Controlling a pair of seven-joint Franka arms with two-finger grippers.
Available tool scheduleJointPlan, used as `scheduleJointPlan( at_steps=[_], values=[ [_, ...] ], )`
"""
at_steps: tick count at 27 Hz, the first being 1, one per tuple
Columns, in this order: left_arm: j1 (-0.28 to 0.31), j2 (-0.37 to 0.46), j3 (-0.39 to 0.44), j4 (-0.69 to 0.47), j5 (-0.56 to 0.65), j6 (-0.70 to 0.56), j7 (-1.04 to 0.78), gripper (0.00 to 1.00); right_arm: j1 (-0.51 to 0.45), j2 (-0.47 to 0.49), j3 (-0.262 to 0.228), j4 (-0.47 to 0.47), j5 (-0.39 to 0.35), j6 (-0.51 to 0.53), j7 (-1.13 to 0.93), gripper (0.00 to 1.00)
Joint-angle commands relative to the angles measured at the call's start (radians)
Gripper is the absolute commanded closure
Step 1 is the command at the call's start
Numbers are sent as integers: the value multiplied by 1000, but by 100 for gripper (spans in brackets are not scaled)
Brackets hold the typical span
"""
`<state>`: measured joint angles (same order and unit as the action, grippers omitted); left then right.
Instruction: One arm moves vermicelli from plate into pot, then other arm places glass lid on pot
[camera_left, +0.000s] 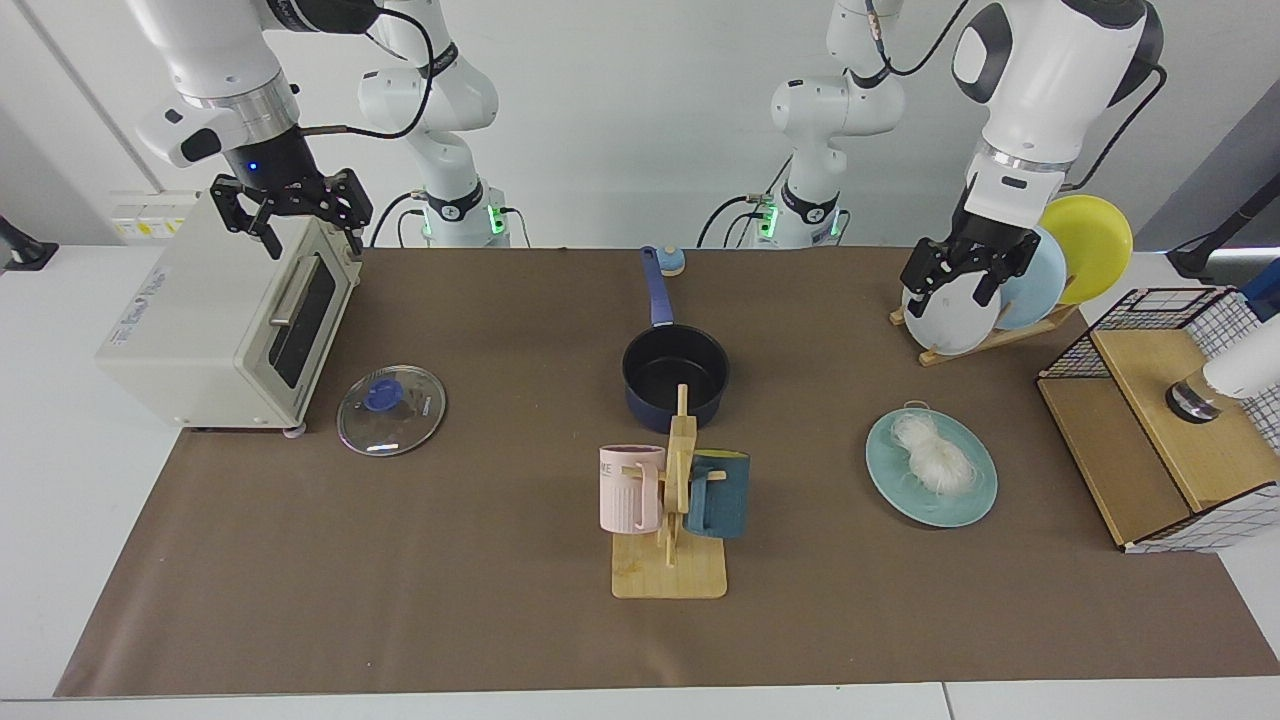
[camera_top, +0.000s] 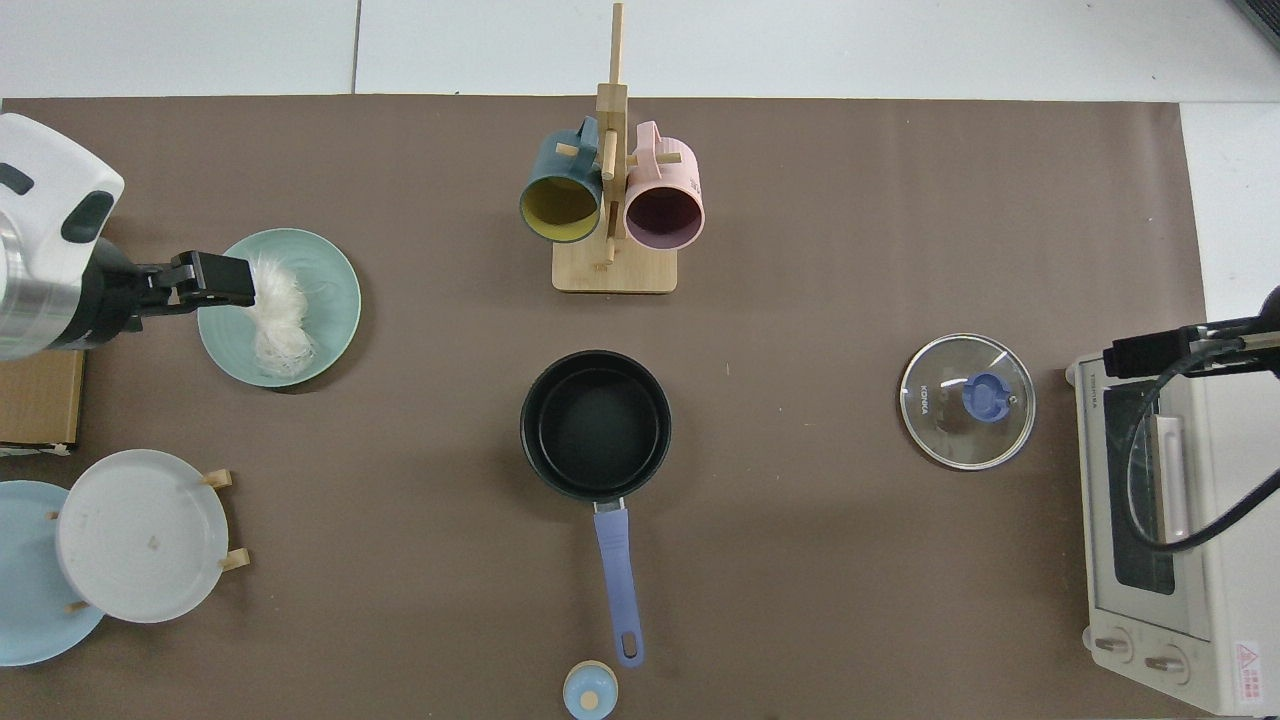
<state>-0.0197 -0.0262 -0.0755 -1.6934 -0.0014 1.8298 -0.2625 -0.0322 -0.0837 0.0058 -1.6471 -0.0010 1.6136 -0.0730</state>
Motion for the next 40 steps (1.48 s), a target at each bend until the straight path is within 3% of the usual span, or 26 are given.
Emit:
scheduleJointPlan(
  at_steps=[1,40],
  values=[
    [0,-11,5,-2,-19,-17,6,0,-8,-18,2,-16,29,-3,-25,0],
    [0,-11,5,-2,-19,-17,6,0,-24,-16,0,-13,12,-9,-25,0]
  ],
)
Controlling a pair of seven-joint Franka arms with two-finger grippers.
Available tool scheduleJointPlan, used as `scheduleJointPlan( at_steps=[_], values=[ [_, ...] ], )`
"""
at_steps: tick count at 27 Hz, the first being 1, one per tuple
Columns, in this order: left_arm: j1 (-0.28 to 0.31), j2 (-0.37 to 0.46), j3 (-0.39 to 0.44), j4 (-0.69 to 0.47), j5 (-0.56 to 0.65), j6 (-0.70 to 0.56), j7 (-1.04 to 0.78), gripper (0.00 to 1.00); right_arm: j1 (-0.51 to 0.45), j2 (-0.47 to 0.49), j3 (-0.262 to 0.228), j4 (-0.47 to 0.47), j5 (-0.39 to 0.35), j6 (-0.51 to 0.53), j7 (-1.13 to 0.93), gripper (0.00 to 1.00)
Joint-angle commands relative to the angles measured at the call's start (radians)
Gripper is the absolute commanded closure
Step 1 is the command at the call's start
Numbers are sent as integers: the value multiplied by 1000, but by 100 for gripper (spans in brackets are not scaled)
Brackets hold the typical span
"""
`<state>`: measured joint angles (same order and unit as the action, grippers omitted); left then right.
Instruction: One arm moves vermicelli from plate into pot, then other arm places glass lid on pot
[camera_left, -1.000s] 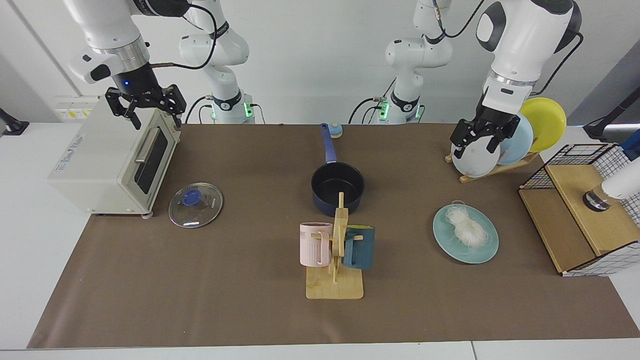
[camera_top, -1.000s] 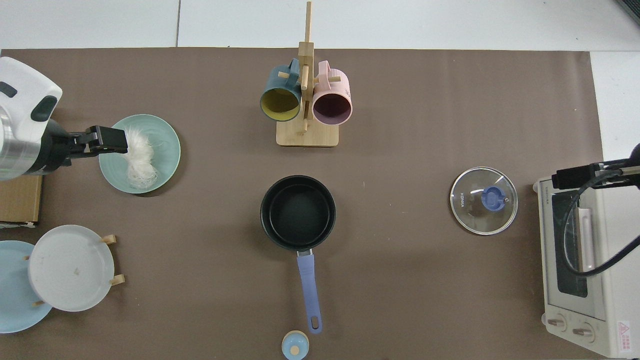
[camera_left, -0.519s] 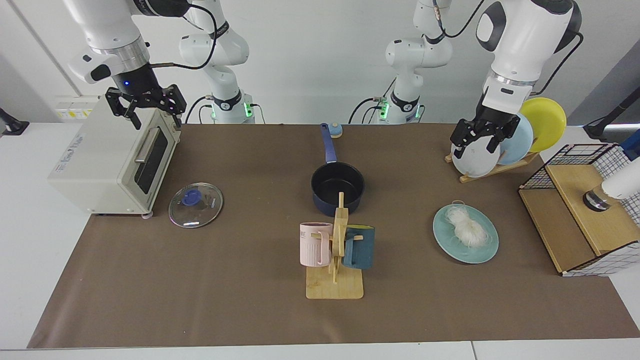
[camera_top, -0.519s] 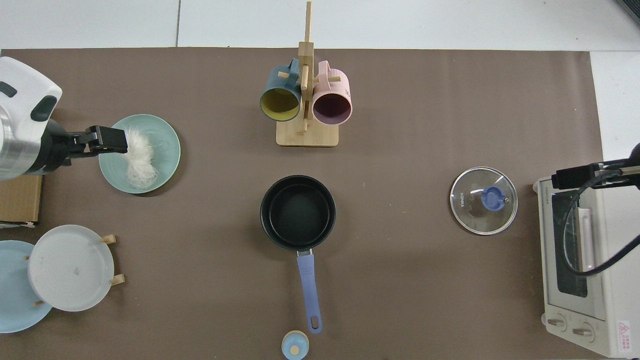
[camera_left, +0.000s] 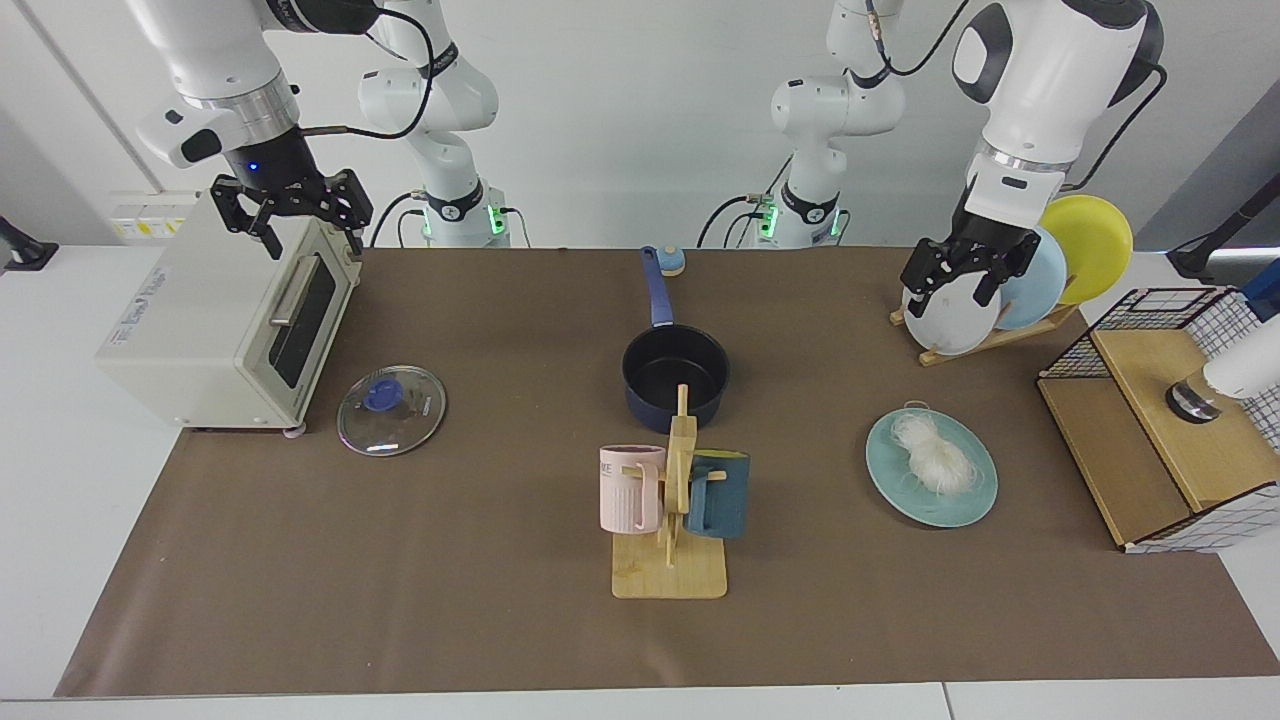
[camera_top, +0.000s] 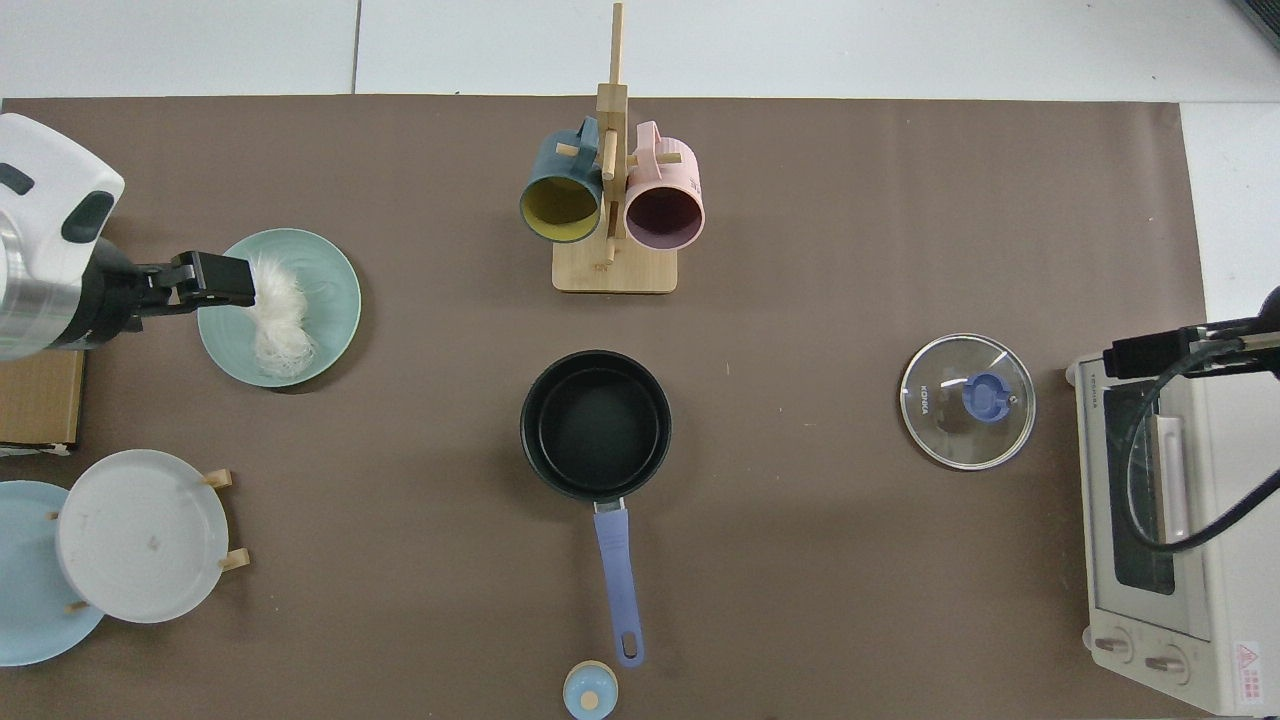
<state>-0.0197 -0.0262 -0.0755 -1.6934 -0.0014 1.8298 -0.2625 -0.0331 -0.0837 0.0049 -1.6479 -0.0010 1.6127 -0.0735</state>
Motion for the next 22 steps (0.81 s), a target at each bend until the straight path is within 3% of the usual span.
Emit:
scheduleJointPlan(
  at_steps=[1,22],
  values=[
    [0,-11,5,-2,-19,-17,6,0,-25,-16,1,-12,12,-7,-25,0],
    [0,-12,5,-2,-19,-17,6,0,-24,5,-10,5,-8,-13,-20,0]
  ],
)
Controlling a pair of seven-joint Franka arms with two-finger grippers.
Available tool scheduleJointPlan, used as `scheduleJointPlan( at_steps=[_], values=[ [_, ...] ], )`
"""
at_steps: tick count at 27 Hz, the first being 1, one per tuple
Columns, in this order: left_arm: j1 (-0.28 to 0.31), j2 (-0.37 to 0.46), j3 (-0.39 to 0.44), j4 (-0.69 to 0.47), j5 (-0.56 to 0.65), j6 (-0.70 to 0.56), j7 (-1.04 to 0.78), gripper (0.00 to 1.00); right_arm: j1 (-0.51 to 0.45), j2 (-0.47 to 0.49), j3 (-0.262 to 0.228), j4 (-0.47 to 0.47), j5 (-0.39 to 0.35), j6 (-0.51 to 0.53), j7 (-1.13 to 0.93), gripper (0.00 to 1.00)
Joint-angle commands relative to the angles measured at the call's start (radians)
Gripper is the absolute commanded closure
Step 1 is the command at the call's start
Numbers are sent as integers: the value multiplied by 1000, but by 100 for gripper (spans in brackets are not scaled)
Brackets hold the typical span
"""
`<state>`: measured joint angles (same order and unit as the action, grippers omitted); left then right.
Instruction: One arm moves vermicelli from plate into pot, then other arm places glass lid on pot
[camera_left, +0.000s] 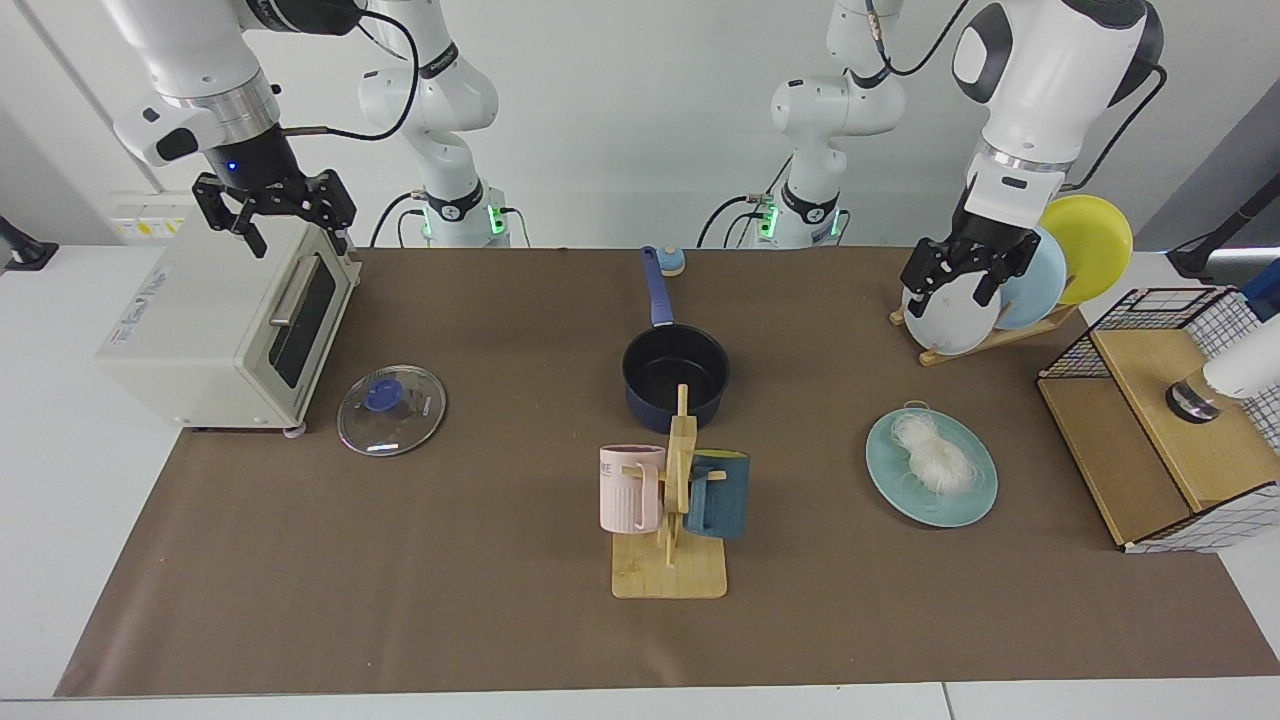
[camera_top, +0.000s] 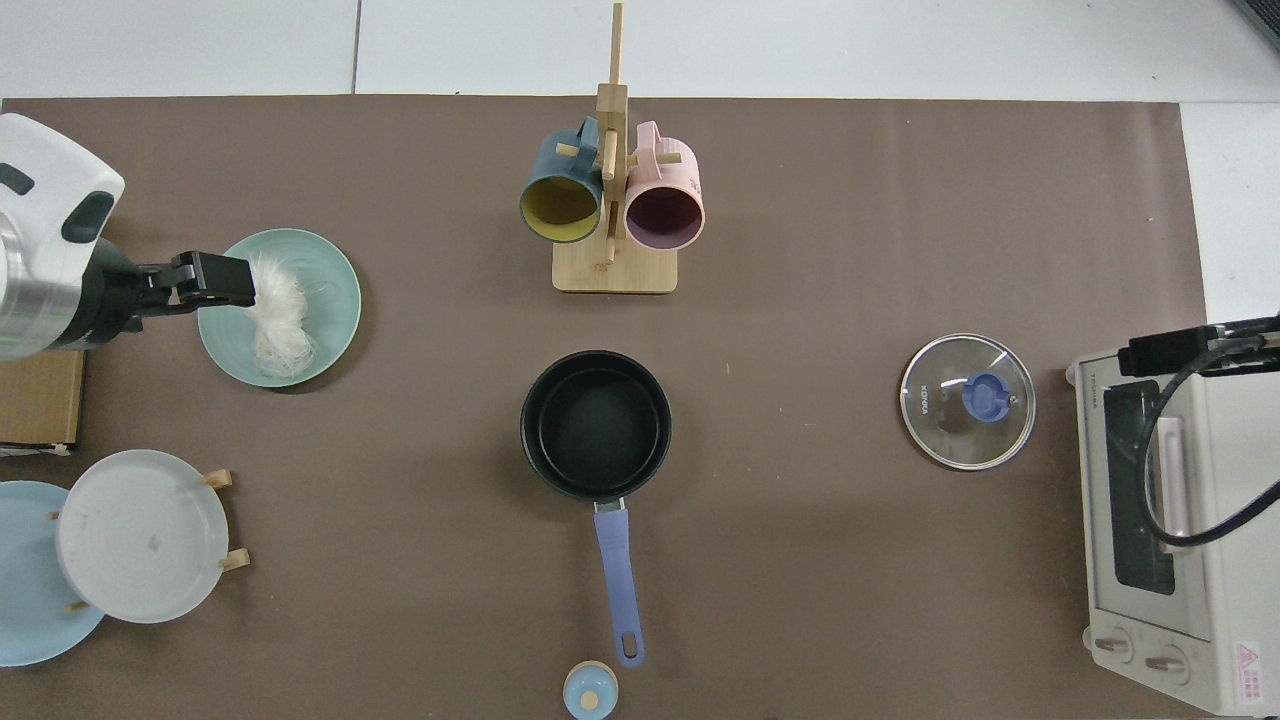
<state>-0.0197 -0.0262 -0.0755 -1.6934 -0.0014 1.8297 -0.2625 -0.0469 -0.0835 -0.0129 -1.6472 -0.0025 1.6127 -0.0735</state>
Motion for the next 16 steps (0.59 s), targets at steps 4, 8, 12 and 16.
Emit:
scheduleJointPlan(
  at_steps=[4,8,12,16],
  values=[
    [0,-11,5,-2,-19,-17,6,0,-4,60,7,52,-8,-16,-19,0],
    [0,-11,5,-2,-19,-17,6,0,-2,120,8,76,-8,-5,-5,0],
    [0,-11,5,-2,-19,-17,5,0,1,172,10,73,-8,45,29,0],
    [0,-11,5,-2,-19,-17,5,0,19,183,13,23,-14,133,58,0]
  ],
)
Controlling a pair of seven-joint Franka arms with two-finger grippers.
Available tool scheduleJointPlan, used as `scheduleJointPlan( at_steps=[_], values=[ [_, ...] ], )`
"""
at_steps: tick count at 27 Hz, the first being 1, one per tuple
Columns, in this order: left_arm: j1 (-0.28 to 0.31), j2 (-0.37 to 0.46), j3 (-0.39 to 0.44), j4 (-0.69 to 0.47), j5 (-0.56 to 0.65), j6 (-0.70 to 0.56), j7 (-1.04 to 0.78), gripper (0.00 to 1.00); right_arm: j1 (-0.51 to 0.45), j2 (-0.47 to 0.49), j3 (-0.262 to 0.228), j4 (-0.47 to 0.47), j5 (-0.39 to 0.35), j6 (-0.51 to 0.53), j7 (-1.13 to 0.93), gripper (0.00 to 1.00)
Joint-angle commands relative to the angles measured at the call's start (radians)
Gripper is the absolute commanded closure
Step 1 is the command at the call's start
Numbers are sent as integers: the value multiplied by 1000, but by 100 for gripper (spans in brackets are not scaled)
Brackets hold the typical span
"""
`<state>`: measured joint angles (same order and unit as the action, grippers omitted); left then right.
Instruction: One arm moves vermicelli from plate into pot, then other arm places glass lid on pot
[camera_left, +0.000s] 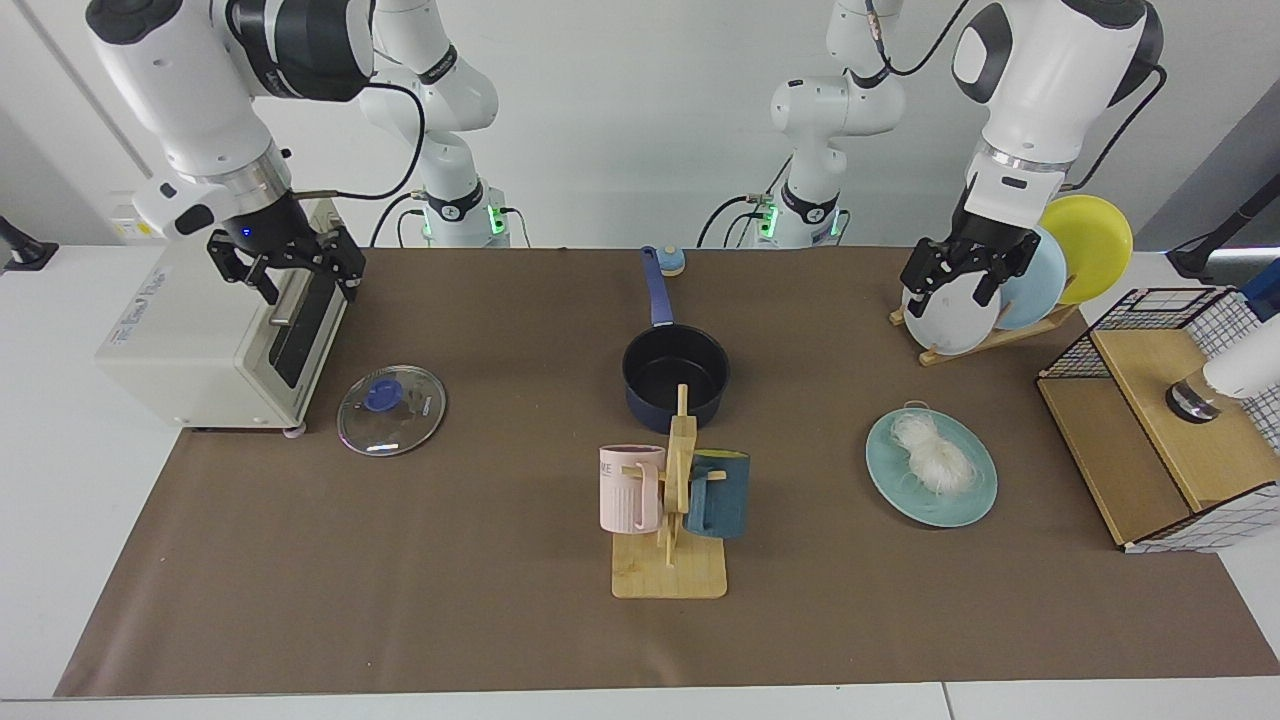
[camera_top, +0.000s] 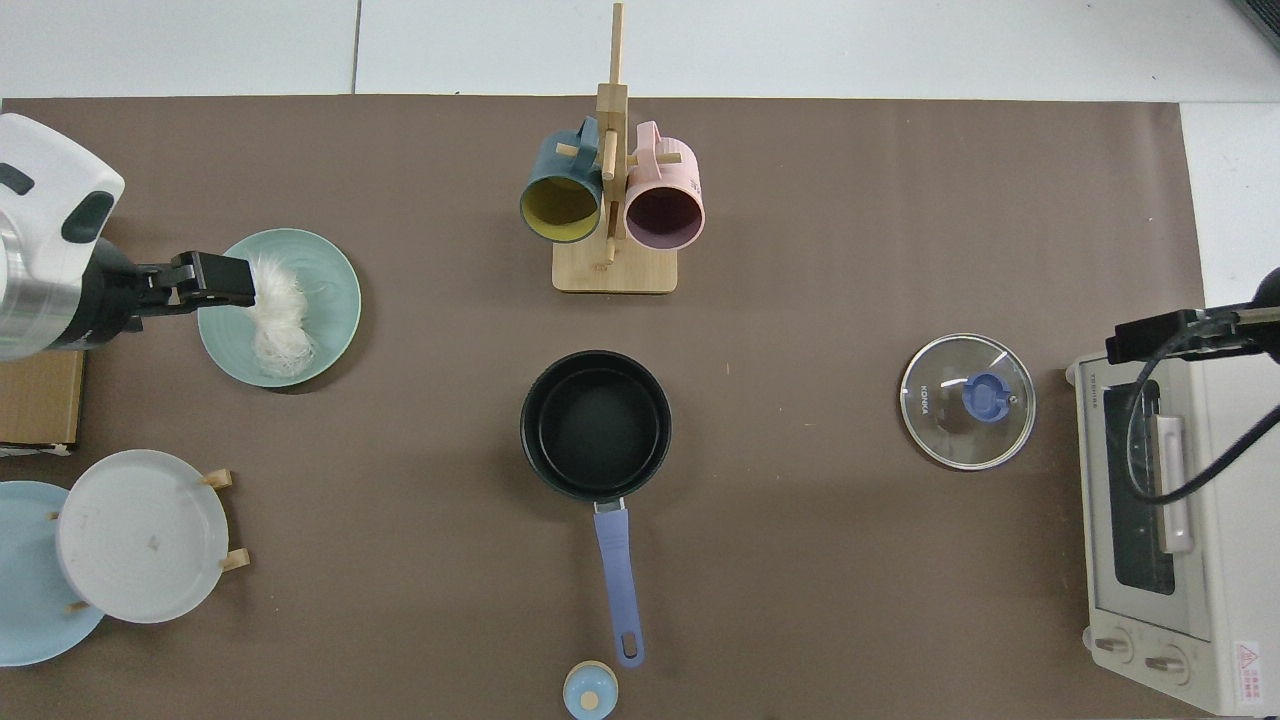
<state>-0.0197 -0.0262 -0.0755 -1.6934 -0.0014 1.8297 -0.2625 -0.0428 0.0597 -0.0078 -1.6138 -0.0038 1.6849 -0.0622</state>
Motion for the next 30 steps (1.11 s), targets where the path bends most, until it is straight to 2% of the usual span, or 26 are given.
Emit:
scheduleJointPlan(
  at_steps=[1,8,13,15,20,26,30],
  values=[
    [0,-11,5,-2,-19,-17,6,0,15,46,8,-29,-15,82,54,0],
    [-5,-11,-3,0,-20,-18,3,0,31,89,8,-135,-15,206,102,0],
    [3,-27,10,-3,-20,-164,-1,0,27,80,8,-288,-16,361,108,0],
    [36,-34,14,-6,-19,-167,9,0,17,72,9,-336,-18,400,105,0],
    [161,-17,19,-11,-20,-84,20,0,6,57,8,-420,-28,461,97,0],
    [213,41,19,-58,-19,40,20,0,4,58,8,-494,-38,547,100,0],
    [227,123,19,-63,-12,115,14,0,-2,74,8,-520,-67,588,101,0]
  ],
)
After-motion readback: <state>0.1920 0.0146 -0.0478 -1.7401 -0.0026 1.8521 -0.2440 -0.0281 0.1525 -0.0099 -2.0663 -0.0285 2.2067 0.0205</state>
